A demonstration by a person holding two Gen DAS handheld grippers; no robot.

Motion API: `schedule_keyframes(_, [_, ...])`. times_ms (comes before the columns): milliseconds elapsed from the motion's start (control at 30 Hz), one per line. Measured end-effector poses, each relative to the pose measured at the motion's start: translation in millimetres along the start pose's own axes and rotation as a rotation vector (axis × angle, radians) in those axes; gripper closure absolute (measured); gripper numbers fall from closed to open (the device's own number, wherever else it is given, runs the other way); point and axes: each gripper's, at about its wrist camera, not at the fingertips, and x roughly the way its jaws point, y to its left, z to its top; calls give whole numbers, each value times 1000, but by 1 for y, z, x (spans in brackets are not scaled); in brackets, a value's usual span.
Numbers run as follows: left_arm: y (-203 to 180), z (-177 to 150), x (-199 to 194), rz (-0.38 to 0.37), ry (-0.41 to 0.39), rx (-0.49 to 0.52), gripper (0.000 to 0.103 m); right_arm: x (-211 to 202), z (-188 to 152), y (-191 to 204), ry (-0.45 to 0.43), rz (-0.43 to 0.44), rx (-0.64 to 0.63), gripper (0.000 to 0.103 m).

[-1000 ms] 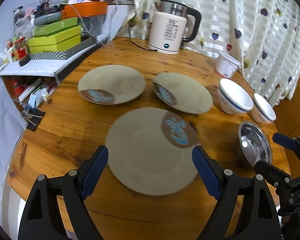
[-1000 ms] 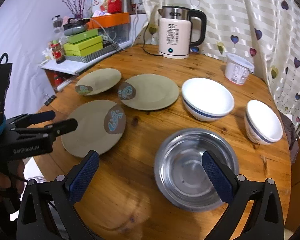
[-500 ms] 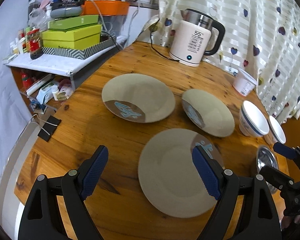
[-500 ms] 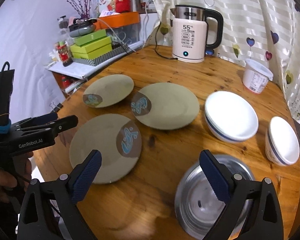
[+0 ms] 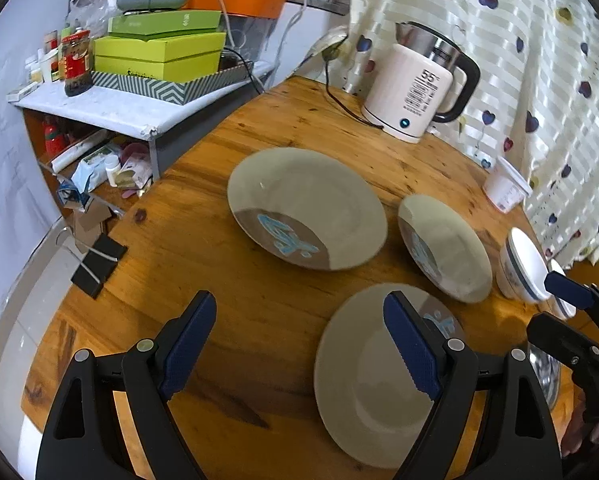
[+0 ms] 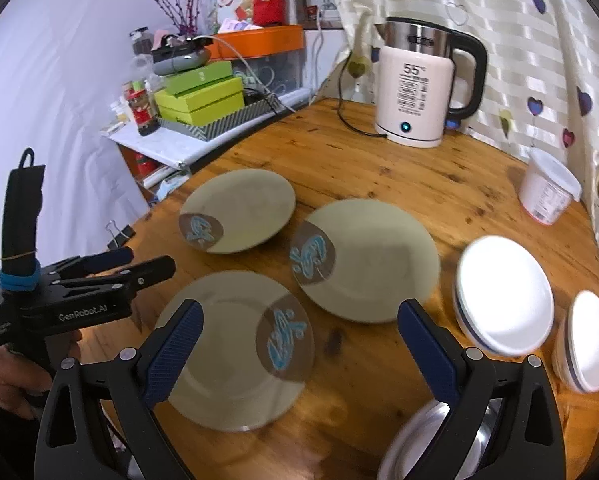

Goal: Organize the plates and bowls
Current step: 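Move the left tool to the large beige plate and grip its rim, then lift the beige plate with the left tool over the second beige plate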

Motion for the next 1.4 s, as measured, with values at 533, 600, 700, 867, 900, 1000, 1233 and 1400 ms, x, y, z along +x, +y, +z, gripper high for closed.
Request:
schedule_keyframes(533, [35,31,24,12,-33,-80,28,70,51,7,84,73,-15,33])
schedule_keyframes(600, [37,35,29,8,-29,-89,36,83,59,7,98,74,-20,33])
schedule_keyframes(700, [40,39,36,5,-20,-100,40,100,67,4,117,82,-15,33])
schedule_keyframes(867, [41,43,45,2,-14,-107,42,123,78,-2,139,96,-9,38])
schedule_keyframes(900, [42,44,47,2,-11,-108,44,128,80,-4,146,96,-6,40])
schedule_keyframes(1000, [43,45,52,6,-3,-113,50,137,83,-5,159,107,3,44])
schedule_keyframes(1233, [45,45,60,6,10,-122,59,155,88,-3,182,129,-7,52])
schedule_keyframes(1400, [45,45,64,1,16,-122,65,164,89,-1,200,148,-5,63])
